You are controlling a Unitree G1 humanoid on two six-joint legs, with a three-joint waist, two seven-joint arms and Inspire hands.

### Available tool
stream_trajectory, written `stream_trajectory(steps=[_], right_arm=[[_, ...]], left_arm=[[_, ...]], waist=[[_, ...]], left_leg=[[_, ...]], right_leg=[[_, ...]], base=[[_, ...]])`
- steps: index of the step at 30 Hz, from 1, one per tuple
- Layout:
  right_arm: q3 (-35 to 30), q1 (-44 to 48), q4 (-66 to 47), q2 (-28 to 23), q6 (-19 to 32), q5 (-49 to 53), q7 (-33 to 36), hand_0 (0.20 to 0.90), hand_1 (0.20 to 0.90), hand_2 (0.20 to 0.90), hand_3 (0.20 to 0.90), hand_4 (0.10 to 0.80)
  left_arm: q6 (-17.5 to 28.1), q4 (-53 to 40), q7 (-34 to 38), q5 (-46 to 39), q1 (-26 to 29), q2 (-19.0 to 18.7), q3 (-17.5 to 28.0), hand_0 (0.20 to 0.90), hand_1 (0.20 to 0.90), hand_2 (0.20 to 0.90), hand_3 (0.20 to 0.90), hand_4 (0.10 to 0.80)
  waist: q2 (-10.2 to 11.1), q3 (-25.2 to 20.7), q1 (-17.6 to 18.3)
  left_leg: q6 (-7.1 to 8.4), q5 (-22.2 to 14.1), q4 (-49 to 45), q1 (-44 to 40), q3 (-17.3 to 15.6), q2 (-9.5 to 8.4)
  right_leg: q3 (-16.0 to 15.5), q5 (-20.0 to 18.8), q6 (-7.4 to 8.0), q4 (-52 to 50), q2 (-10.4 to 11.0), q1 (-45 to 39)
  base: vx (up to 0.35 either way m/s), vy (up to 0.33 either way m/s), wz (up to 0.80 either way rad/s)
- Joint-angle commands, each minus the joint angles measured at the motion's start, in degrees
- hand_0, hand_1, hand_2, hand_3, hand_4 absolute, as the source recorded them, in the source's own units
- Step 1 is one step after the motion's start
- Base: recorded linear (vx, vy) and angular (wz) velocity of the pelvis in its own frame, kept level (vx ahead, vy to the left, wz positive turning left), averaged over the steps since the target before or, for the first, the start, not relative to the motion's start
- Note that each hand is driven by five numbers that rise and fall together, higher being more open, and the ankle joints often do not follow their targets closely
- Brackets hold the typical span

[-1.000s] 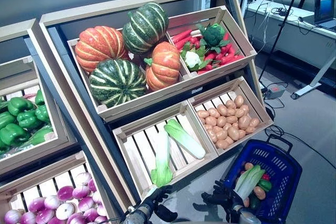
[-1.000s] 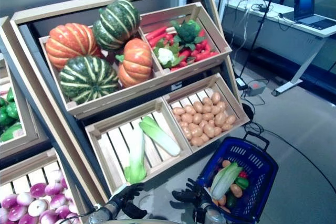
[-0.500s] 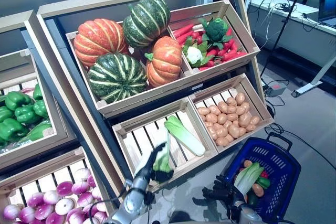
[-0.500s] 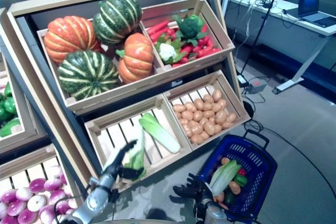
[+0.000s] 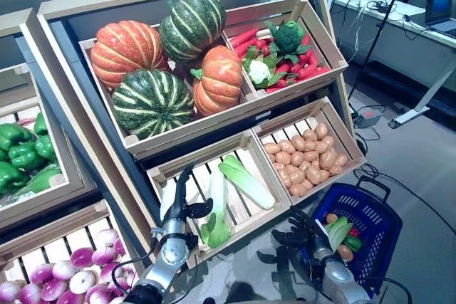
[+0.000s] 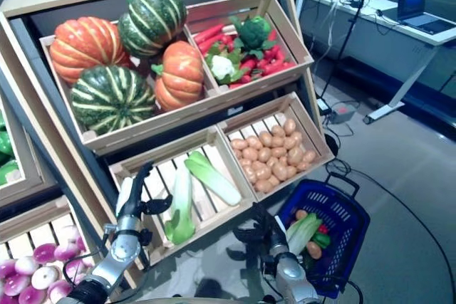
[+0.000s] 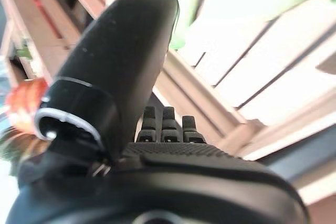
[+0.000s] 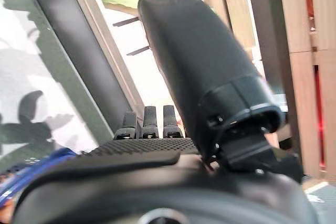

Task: Put vegetables into the basket

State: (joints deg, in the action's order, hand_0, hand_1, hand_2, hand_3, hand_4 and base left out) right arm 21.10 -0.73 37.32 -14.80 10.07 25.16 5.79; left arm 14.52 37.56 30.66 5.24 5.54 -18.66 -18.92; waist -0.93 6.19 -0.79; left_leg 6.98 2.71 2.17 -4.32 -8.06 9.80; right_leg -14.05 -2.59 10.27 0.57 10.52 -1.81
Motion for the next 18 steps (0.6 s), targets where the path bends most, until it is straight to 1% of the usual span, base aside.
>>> stream_trajectory(steps=[1,3,7,8,9,10,11,12,14,18], right_arm=[[1.1,6.3,-6.8,0.0,5.9,1.9,3.1,0.9,0.9,0.9,0.9,0.8],[1.6,7.9,-7.5,-0.5,6.1,2.8,4.0,0.9,0.9,0.9,0.9,0.8],[2.1,10.4,-8.8,-1.4,6.4,3.6,4.0,0.9,0.9,0.9,0.9,0.8],[2.4,11.9,-9.2,-2.0,6.1,3.9,4.2,0.9,0.9,0.9,0.9,0.8],[2.6,12.7,-9.1,-2.2,6.0,4.0,4.5,0.9,0.9,0.9,0.9,0.8],[2.7,13.1,-9.0,-2.3,6.1,4.1,4.7,0.9,0.9,0.9,0.9,0.8],[3.0,14.0,-8.6,-2.5,5.9,4.7,5.6,0.9,0.9,0.9,0.9,0.8],[3.0,14.1,-8.5,-2.5,5.9,4.8,5.7,0.9,0.9,0.9,0.9,0.8],[3.0,15.1,-7.7,-2.8,5.5,6.2,7.1,0.9,0.9,0.9,0.9,0.8],[3.0,15.7,-7.4,-3.3,5.3,6.5,7.5,0.9,0.9,0.9,0.9,0.8]], left_arm=[[0.3,2.1,5.7,-2.5,11.7,-1.7,1.9,0.9,0.9,0.9,0.9,0.8],[-0.4,3.6,7.7,-5.3,14.2,-1.1,1.5,0.9,0.9,0.9,0.9,0.8],[0.0,4.0,10.3,-7.3,18.5,-0.7,1.1,0.9,0.9,0.9,0.9,0.8],[0.6,4.6,11.4,-9.5,21.4,-1.2,1.2,0.9,0.9,0.9,0.9,0.8],[0.7,5.3,11.4,-10.4,23.0,-1.2,1.6,0.9,0.9,0.9,0.9,0.8],[0.8,5.7,11.5,-10.9,23.8,-1.3,1.7,0.9,0.9,0.9,0.9,0.8],[1.0,6.9,12.0,-11.9,26.1,-1.5,2.1,0.9,0.9,0.9,0.9,0.8],[1.1,7.1,12.1,-12.0,26.3,-1.5,2.1,0.9,0.9,0.9,0.9,0.8],[1.5,8.8,12.4,-15.4,29.4,-1.7,2.8,0.9,0.9,0.9,0.9,0.8],[2.0,9.5,12.7,-18.4,31.8,-2.1,3.8,0.9,0.9,0.9,0.9,0.8]], waist=[[1.7,4.7,1.6],[1.7,6.7,2.0],[2.1,9.4,2.9],[2.3,10.7,3.2],[2.5,11.2,3.4],[2.5,11.4,3.5],[2.7,11.9,3.8],[2.7,11.9,3.8],[3.1,12.6,4.7],[3.4,13.3,5.4]], left_leg=[[-0.37,-4.5,-11.2,6.4,1.0,0.29],[0.07,-5.6,-16.2,10.7,0.9,0.97],[-0.06,-7.9,-24.6,18.5,1.0,1.92],[0.06,-9.3,-28.7,22.1,1.1,2.47],[-0.13,-10.6,-31.6,24.1,1.1,2.77],[-0.12,-11.2,-32.7,24.9,1.1,2.93],[-0.06,-12.8,-36.2,27.3,1.4,3.46],[-0.06,-13.1,-36.8,27.8,1.4,3.52],[-0.32,-16.1,-42.5,30.8,1.6,4.48],[-0.39,-18.8,-48.3,34.5,2.3,5.02]], right_leg=[[1.9,6.5,-2.72,-12.8,1.7,4.1],[2.6,8.1,-2.96,-17.1,2.4,7.7],[3.8,11.0,-3.71,-25.5,3.2,14.9],[4.2,12.5,-3.99,-30.1,4.1,18.4],[4.4,13.8,-4.23,-33.5,4.6,20.4],[4.5,14.2,-4.25,-34.8,4.8,21.3],[4.9,15.8,-4.35,-39.0,5.6,23.8],[5.0,16.1,-4.37,-39.6,5.7,24.3],[6.3,18.7,-4.66,-45.6,6.5,28.1],[7.6,20.9,-4.66,-51.4,7.0,32.5]], base=[[-0.218,0.014,-0.11],[-0.234,0.023,-0.09],[-0.279,0.019,-0.03],[-0.279,0.013,0.08],[-0.249,0.012,0.14],[-0.148,0.008,0.22],[-0.09,0.007,0.13],[-0.096,0.009,0.04],[-0.078,0.017,-0.13],[-0.049,0.017,0.04]])
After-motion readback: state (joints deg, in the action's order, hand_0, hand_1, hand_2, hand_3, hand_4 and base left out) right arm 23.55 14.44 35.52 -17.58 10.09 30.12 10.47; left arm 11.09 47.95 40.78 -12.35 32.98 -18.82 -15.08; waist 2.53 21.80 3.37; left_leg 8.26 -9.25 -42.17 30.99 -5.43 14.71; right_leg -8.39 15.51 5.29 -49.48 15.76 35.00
